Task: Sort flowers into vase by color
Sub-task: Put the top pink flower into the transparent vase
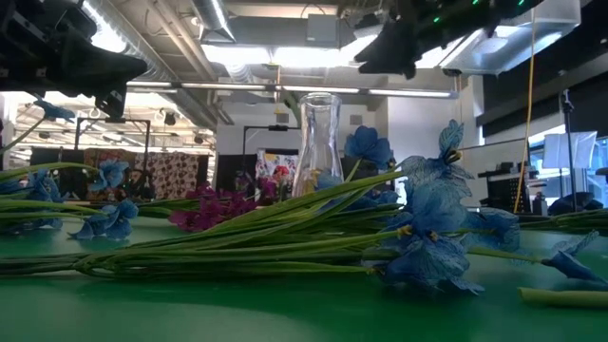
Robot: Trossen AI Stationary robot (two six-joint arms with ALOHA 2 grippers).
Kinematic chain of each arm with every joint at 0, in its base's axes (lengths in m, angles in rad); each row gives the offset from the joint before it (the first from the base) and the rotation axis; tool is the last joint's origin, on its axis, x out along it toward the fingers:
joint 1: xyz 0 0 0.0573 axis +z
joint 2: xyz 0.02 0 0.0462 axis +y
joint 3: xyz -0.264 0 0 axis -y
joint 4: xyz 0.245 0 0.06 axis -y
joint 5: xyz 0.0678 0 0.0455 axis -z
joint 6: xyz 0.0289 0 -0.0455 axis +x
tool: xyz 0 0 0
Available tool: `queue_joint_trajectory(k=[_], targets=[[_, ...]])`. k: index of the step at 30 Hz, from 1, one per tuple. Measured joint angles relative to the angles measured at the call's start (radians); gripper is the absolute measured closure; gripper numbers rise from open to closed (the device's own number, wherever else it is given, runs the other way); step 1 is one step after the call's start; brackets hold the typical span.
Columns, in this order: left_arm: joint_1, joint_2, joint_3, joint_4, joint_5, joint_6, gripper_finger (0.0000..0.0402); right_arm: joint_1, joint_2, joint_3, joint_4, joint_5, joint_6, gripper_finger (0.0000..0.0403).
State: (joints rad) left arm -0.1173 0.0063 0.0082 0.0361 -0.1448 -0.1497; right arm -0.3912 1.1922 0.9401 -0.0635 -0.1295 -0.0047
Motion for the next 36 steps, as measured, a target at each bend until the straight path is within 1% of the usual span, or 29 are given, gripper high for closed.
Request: queue_joint_trajectory(k=[4, 10, 15, 17, 21, 24, 26, 27, 30, 33, 36], targets=[[0.0, 0.0, 0.0, 0.005, -0.003, 0.024, 0.0401, 0.1, -0.054, 0.0, -0.15, 0.048, 0.039, 0.0201], [0.0, 0.0, 0.0, 0.007, -0.002, 0.026, 0.0401, 0.23, -0.083, 0.0, -0.415, 0.195, 0.182, 0.0201], [0.0, 0.0, 0.0, 0.027, -0.001, 0.028, 0.0401, 0.304, -0.084, 0.0, -0.622, 0.2, 0.331, 0.0201], [0.0, 0.0, 0.0, 0.041, 0.001, 0.028, 0.0401, 0.335, -0.084, 0.0, -0.678, 0.214, 0.376, 0.0201], [0.0, 0.0, 0.0, 0.069, 0.001, 0.028, 0.0401, 0.394, -0.084, 0.0, -0.731, 0.259, 0.433, 0.0201], [0.0, 0.0, 0.0, 0.1, 0.001, 0.008, 0.0401, 0.419, -0.084, 0.0, -0.796, 0.353, 0.475, 0.0201], [0.0, 0.0, 0.0, 0.121, 0.001, -0.005, 0.0401, 0.414, -0.085, -0.009, -0.844, 0.434, 0.525, 0.0201], [0.0, 0.0, 0.0, 0.125, 0.001, -0.006, 0.0401, 0.398, -0.085, -0.018, -0.86, 0.44, 0.548, 0.0202], [0.0, 0.0, 0.0, 0.124, -0.02, -0.013, 0.0401, 0.314, -0.085, -0.061, -0.851, 0.415, 0.603, 0.0216], [0.0, 0.0, 0.0, 0.11, -0.087, -0.035, 0.0401, 0.202, -0.076, -0.121, -0.812, 0.412, 0.627, 0.0239], [0.0, 0.002, 0.0, 0.108, -0.107, -0.058, 0.0401, 0.065, -0.053, -0.172, -0.772, 0.349, 0.629, 0.0261]])
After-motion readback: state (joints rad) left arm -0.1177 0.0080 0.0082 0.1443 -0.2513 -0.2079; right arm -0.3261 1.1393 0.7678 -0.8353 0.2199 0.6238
